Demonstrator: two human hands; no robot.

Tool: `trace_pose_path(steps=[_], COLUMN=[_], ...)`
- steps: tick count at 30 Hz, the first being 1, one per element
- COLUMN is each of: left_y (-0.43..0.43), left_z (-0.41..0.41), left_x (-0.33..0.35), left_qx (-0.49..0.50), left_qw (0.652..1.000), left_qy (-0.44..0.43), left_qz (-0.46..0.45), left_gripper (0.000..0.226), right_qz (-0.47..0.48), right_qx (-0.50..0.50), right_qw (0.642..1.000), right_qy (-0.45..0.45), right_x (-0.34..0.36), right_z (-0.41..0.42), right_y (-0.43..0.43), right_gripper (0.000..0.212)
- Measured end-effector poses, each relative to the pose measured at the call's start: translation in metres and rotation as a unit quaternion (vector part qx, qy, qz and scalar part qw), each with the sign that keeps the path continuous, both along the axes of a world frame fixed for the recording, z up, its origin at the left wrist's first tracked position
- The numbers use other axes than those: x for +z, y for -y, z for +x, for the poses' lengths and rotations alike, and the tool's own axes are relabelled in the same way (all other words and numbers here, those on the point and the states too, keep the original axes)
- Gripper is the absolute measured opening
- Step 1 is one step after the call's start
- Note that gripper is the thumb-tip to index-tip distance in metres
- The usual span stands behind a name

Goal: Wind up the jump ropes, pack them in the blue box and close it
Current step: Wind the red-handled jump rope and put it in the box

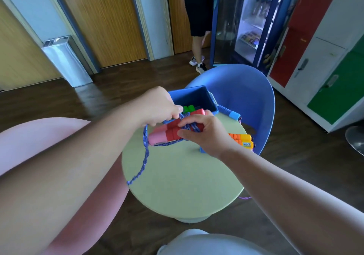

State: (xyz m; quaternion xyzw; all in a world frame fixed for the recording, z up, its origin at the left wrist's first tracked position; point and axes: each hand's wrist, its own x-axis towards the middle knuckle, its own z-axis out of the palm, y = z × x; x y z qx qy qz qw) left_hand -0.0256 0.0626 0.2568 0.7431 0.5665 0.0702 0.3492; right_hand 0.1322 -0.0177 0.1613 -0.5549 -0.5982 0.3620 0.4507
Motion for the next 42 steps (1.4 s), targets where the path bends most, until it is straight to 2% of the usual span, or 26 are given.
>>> trace_pose_path(steps=[2,6,9,15,19,24,27,28,29,30,31,32,33,35,36,37,39,42], left_y=[0.0,0.0,-0.001,-0.01,-0.024,-0.025,-0.019,-0.016,-0.01,-0.006,0.009,0.017,0.023,0.031,0.028,0.036,0.046,0.06], left_z=[-0.001,-0.008,-0.015,-0.017,-0.023,-0.036,-0.042,-0.044,-0.054,-0.059,-0.055,-0.049,-0.041,-0.031,-0.034,-0.03,-0.022,-0.011], left_x=[0.004,0.012,0.017,0.013,-0.005,-0.032,-0.063,-0.071,-0.079,-0.087,-0.085,-0.086,-0.088,-0.103,-0.111,-0.113,-0.11,-0.092], left_qx=[-0.019,-0.072,-0.103,-0.151,-0.183,-0.168,-0.098,-0.059,-0.089,-0.111,-0.115,-0.086,-0.069,-0.033,0.009,0.0,-0.003,-0.046], left_qw=[0.999,0.993,0.989,0.973,0.966,0.978,0.993,0.996,0.993,0.993,0.992,0.993,0.995,0.991,0.978,0.972,0.97,0.979], left_qy=[-0.024,-0.09,-0.105,-0.138,-0.121,-0.007,0.068,0.064,0.065,0.018,-0.002,0.028,0.038,0.13,0.206,0.229,0.231,0.191], left_qz=[-0.017,-0.036,-0.023,0.105,0.138,0.12,0.011,-0.027,-0.037,-0.04,-0.059,-0.077,-0.053,0.005,-0.021,-0.056,-0.075,-0.061], left_gripper=[0.033,0.032,0.032,0.033,0.026,0.016,0.024,0.022,0.028,0.037,0.035,0.029,0.025,0.016,0.022,0.025,0.028,0.024], right_qz=[0.007,0.023,0.013,-0.038,-0.053,-0.042,-0.038,-0.044,-0.048,-0.05,-0.053,-0.059,-0.067,-0.076,-0.073,-0.067,-0.053,-0.028], right_qx=[-0.019,0.011,0.029,0.056,0.075,0.097,0.078,0.064,0.048,0.035,0.024,0.015,0.007,-0.012,-0.021,-0.029,-0.051,-0.059], right_qw=[0.999,0.992,0.991,0.998,0.99,0.977,0.969,0.965,0.962,0.961,0.961,0.96,0.959,0.957,0.956,0.955,0.959,0.982], right_qy=[0.047,0.127,0.132,0.003,-0.107,-0.184,-0.232,-0.251,-0.263,-0.268,-0.269,-0.272,-0.276,-0.28,-0.283,-0.287,-0.273,-0.178], right_x=[-0.003,-0.007,-0.011,-0.008,0.003,0.014,0.025,0.028,0.03,0.031,0.031,0.03,0.029,0.025,0.023,0.022,0.019,0.011], right_z=[0.004,0.017,0.024,0.019,0.016,0.015,0.013,0.012,0.01,0.009,0.007,0.005,0.004,-0.001,-0.003,-0.006,-0.01,-0.008], right_y=[-0.002,-0.001,0.004,0.02,0.03,0.033,0.028,0.025,0.02,0.015,0.01,0.005,0.001,-0.007,-0.01,-0.014,-0.02,-0.026], right_gripper=[0.02,0.026,0.031,0.022,0.018,0.02,0.028,0.029,0.028,0.026,0.022,0.018,0.017,0.018,0.019,0.018,0.016,0.013])
